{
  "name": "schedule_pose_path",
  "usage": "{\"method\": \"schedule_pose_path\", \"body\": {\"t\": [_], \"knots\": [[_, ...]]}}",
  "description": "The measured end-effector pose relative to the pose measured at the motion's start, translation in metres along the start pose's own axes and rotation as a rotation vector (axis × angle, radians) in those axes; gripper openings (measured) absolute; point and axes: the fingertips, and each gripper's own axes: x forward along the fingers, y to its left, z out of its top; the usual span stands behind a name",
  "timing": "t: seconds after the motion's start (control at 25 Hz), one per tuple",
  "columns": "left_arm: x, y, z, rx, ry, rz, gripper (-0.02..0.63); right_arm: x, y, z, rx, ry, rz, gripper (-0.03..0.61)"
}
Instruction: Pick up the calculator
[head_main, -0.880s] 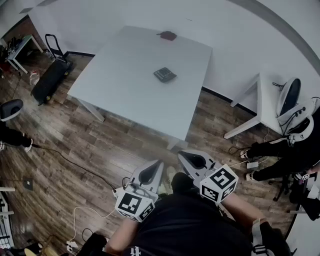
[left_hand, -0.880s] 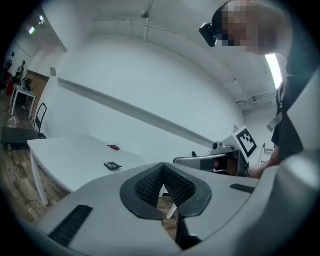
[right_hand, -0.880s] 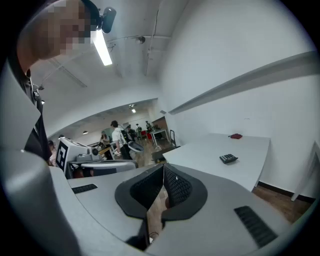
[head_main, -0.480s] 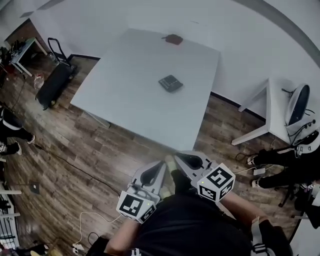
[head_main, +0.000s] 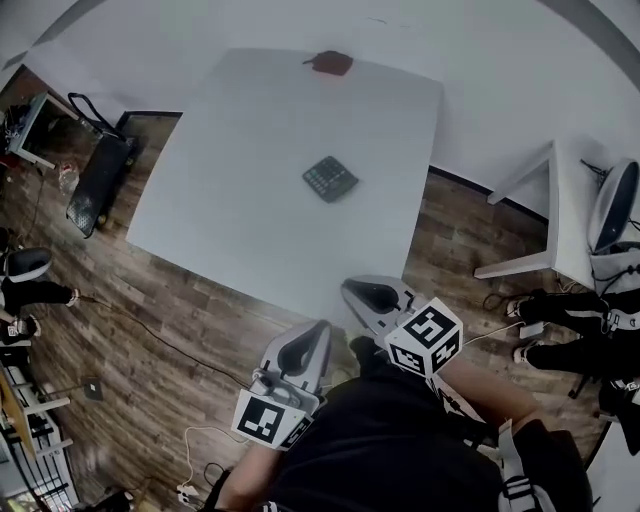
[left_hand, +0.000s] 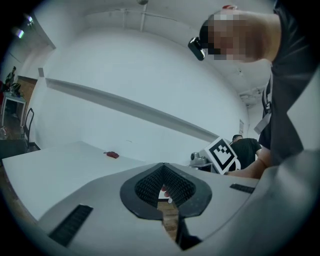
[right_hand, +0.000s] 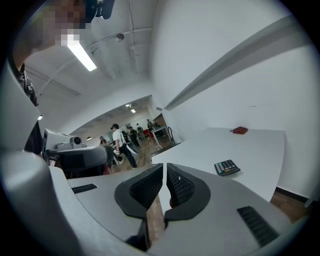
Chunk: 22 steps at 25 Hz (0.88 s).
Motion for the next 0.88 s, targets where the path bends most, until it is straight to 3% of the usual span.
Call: {"method": "schedule_pose_path", "body": {"t": [0.4,0.48,0.72,0.88], "knots": [[0.051,0.035,0.008,0.022,0.042,0.058,0.008,0.073,-0.132,-0.024,0.166,0.048,-0.089,0.014],[0.058,0.041,0.010,0.020,0.049,0.057,0.006,0.088,-0.153,-0.039,0.274,0.070,-0.096,0.014],[0.065,0.058,0.006,-0.023,0.067,0.078,0.006,0.124,-0.219,-0.080,0.749,0.062,-0.156,0.015],[0.064,0.069,-0.010,-0.054,0.109,0.096,0.006,0.141,-0.247,-0.104,0.936,0.042,-0.199,0.030]]}}
